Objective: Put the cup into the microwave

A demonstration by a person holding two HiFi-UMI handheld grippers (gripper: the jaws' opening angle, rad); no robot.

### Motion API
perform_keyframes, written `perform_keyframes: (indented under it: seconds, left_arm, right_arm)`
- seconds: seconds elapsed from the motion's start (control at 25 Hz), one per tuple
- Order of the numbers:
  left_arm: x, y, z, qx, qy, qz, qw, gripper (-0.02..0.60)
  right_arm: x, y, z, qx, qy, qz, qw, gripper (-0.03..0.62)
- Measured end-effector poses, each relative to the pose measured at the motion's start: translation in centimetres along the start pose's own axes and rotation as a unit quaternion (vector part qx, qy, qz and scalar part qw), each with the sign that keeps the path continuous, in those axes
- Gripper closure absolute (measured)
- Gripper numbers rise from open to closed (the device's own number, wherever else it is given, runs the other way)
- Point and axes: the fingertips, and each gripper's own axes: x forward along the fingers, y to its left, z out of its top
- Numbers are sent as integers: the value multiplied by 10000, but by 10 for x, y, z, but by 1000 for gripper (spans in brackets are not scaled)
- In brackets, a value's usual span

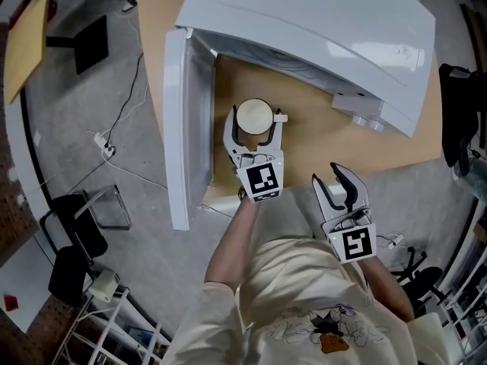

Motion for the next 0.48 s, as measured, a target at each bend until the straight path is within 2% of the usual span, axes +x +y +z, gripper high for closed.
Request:
perform_keyframes:
  seconds: [0.24, 0.48]
  left_arm:
    - [13, -13, 37, 78, -84, -148, 9998, 189]
    - [46, -23, 67, -5, -203, -254, 9995, 189]
  right_arm:
    - [0, 2, 21, -21, -343, -59, 9994, 554]
    - [-5, -2, 32, 32, -502, -159, 9986, 563]
